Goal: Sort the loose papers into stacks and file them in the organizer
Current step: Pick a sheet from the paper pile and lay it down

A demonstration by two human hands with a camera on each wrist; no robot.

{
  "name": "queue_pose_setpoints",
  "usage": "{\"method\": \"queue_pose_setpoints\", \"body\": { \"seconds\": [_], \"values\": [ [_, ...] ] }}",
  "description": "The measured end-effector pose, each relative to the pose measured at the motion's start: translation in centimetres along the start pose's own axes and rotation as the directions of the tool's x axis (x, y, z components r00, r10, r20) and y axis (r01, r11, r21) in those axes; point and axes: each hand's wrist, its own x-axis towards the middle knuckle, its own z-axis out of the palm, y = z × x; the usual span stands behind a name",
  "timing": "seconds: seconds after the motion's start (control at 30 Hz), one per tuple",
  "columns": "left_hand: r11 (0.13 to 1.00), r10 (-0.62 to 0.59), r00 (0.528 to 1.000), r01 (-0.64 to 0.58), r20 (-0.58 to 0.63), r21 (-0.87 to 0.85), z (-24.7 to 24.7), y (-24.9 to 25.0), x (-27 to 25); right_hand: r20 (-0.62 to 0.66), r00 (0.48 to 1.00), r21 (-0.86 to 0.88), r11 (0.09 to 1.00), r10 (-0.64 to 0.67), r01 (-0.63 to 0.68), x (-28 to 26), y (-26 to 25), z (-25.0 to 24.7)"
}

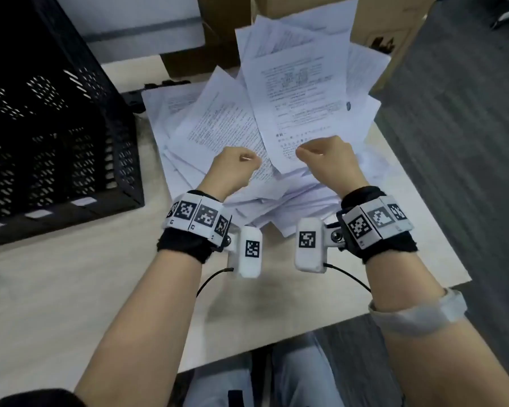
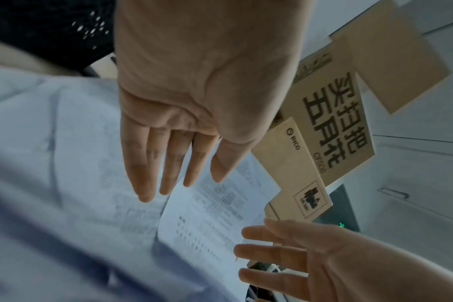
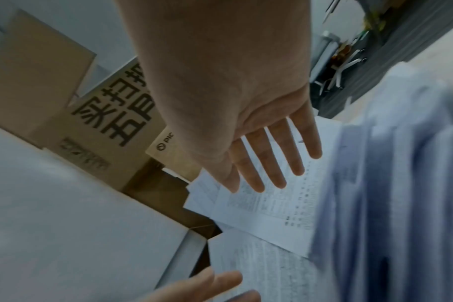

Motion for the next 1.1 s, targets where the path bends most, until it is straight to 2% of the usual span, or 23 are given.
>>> {"method": "queue_pose_setpoints", "body": {
  "seconds": [0.17, 0.37, 0.6, 0.73, 0.83, 0.9, 0.97, 1.03, 1.1],
  "values": [
    [0.964, -0.121, 0.992, 0.129, 0.046, -0.232, 3.6, -2.2, 2.2, 0.017, 0.998, 0.079, 0.995, 0.061, -0.062, 1.3, 5.0, 1.4],
    [0.857, -0.102, 0.987, 0.15, 0.122, -0.493, 6.0, -2.9, 3.4, -0.019, 0.997, 0.154, 0.986, 0.07, -0.066, 1.0, 7.6, 2.4],
    [0.803, -0.087, 0.984, 0.163, 0.158, -0.573, 7.9, -2.2, 3.8, -0.055, 0.998, 0.128, 0.992, 0.009, -0.002, 0.1, 8.3, 2.7],
    [0.842, -0.098, 0.979, 0.178, 0.179, -0.509, 9.0, -1.4, 3.8, -0.025, 0.999, 0.13, 0.99, -0.045, 0.048, -0.2, 9.2, 2.9],
    [0.861, -0.093, 0.982, 0.161, 0.162, -0.482, 9.4, -0.9, 3.2, -0.01, 0.999, 0.212, 0.977, -0.034, 0.036, -0.8, 9.5, 2.7],
    [0.852, -0.062, 0.995, 0.093, 0.078, -0.515, 9.4, -1.0, 2.9, -0.039, 0.999, 0.303, 0.952, -0.02, 0.031, -1.2, 9.6, 2.5],
    [0.813, -0.029, 0.995, -0.029, -0.091, -0.582, 9.2, -1.5, 2.5, -0.119, 0.993, 0.402, 0.915, 0.004, 0.044, -1.6, 9.8, 2.4],
    [0.787, -0.038, 0.953, -0.156, -0.3, -0.597, 8.8, -2.3, 2.0, -0.186, 0.979, 0.517, 0.856, 0.088, 0.021, -1.9, 9.9, 2.5],
    [0.795, -0.073, 0.89, -0.221, -0.451, -0.565, 8.3, -3.2, 1.2, -0.201, 0.967, 0.642, 0.766, 0.156, 0.009, -2.4, 10.2, 2.7]
  ]
}}
